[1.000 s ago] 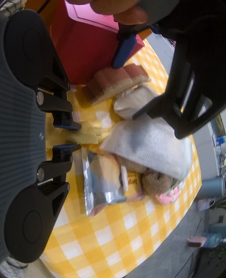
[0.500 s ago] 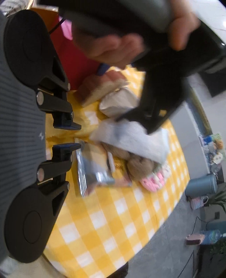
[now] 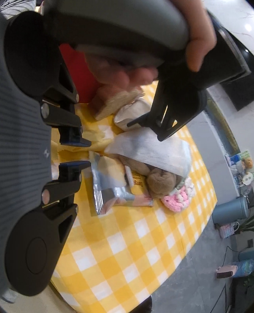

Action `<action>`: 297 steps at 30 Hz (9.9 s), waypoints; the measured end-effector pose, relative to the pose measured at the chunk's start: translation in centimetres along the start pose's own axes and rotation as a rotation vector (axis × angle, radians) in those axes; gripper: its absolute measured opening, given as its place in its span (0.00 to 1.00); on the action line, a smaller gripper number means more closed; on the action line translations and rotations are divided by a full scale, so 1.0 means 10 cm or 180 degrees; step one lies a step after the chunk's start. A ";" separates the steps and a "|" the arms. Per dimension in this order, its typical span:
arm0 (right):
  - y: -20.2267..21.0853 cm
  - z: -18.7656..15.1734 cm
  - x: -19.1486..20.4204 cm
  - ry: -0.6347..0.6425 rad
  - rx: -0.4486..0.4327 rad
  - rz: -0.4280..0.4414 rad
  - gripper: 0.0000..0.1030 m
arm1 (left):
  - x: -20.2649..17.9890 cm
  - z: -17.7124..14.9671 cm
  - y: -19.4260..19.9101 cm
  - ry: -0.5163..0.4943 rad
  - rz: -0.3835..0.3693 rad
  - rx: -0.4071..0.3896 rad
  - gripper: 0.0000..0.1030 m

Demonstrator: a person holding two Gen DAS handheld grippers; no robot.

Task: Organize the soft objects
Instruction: 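Grasp and lift the brown sponge with the left gripper while the right gripper opens, then carry the brown sponge with the left gripper toward the white box while the right gripper grasps the yellow cloth, then lift the yellow cloth with the right gripper and carry it over the white box, then open the right gripper to drop the yellow cloth into the white box, then lower the brown sponge into the white box and open the left gripper, then move both grippers back over the remaining soft items on the tablecloth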

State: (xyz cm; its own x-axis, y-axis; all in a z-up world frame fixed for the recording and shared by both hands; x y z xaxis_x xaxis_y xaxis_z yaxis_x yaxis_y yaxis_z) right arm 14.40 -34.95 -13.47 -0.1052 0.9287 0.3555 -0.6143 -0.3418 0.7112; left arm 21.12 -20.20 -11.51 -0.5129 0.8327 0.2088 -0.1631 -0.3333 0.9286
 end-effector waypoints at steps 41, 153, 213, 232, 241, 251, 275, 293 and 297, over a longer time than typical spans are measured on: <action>-0.16 -0.01 0.14 0.0348 0.0257 -0.0246 0.53 | 0.76 -0.17 0.87 -0.1704 -0.1409 -0.0656 0.34; -0.65 -0.53 3.44 0.2283 0.0488 0.0187 0.61 | 3.85 0.51 0.08 0.0036 -0.2570 -0.1237 0.34; 0.09 0.12 2.84 0.1690 -0.0452 -0.0001 0.97 | 3.19 0.20 -0.31 -0.0400 -0.2354 -0.0561 0.97; 0.18 0.16 2.76 0.1612 -0.0531 0.0005 0.97 | 3.34 0.26 0.19 -0.0441 -0.2114 -0.1388 1.00; 0.35 0.22 2.51 0.1525 -0.0642 -0.0098 0.97 | 3.23 0.17 0.36 -0.0589 -0.2088 -0.1594 1.00; 0.73 0.35 1.94 0.1295 -0.0880 -0.0463 0.97 | 2.99 -0.02 0.58 -0.0727 -0.2217 -0.1770 1.00; 0.26 0.24 -0.04 -0.0330 -0.0551 -0.0974 0.98 | 1.64 -0.32 1.15 -0.1123 -0.2351 -0.1850 1.00; -0.06 0.31 -0.22 -0.0740 -0.0393 -0.0625 0.97 | 0.60 -0.25 0.69 -0.1726 -0.1956 -0.1348 1.00; -0.04 0.30 -0.27 -0.0815 -0.0356 -0.0730 0.97 | 0.43 -0.15 0.46 -0.1834 -0.1611 -0.0943 1.00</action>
State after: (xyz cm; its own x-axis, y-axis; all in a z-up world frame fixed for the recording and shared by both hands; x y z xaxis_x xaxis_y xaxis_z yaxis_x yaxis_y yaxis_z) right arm 17.29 -37.78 -12.89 0.2361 0.9085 0.3448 -0.6825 -0.0976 0.7244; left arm 16.88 -18.85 -6.84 0.1823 0.9831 -0.0139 -0.5156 0.1076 0.8500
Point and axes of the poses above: each gripper's, at about its wrist camera, not at the fingertips, and y roughly against the way its jaws point, x to its left, z to its top, the point moved 5 cm from there along -y, roughly the way its jaws point, and after that the axes turned 7 degrees about y, right-handed, at the moved point
